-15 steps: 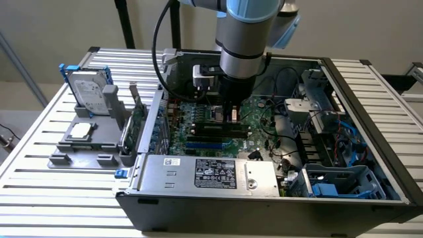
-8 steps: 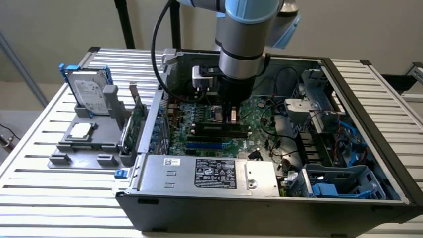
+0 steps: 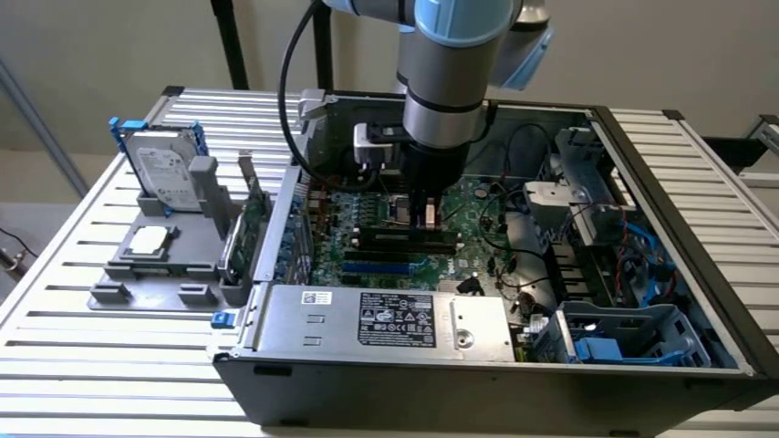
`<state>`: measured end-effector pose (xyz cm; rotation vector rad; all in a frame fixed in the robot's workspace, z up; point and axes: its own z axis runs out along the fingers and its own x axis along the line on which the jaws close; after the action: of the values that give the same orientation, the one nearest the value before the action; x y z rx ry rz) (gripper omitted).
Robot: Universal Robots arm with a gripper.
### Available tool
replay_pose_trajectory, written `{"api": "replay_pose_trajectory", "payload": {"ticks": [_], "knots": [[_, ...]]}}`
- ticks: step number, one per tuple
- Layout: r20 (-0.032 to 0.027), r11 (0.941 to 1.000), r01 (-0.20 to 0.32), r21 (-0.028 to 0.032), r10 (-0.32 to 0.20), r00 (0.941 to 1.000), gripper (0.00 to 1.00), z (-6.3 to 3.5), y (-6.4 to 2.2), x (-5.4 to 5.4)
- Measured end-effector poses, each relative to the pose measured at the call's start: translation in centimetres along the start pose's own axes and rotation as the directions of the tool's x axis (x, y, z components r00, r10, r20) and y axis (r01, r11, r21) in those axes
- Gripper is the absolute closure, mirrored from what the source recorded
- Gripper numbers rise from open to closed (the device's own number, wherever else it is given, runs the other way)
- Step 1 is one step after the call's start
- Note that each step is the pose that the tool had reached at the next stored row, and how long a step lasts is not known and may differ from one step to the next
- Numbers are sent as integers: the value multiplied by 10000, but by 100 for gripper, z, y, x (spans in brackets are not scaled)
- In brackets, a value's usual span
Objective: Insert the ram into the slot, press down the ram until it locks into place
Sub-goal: 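Insert the ram into the slot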
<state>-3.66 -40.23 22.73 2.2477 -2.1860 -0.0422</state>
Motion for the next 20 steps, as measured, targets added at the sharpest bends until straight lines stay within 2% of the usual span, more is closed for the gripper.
{"api": "replay_pose_trajectory", "payload": {"ticks": [20], "knots": [[2, 9999, -133, 21, 133, 9999, 86, 36, 7, 0]]}}
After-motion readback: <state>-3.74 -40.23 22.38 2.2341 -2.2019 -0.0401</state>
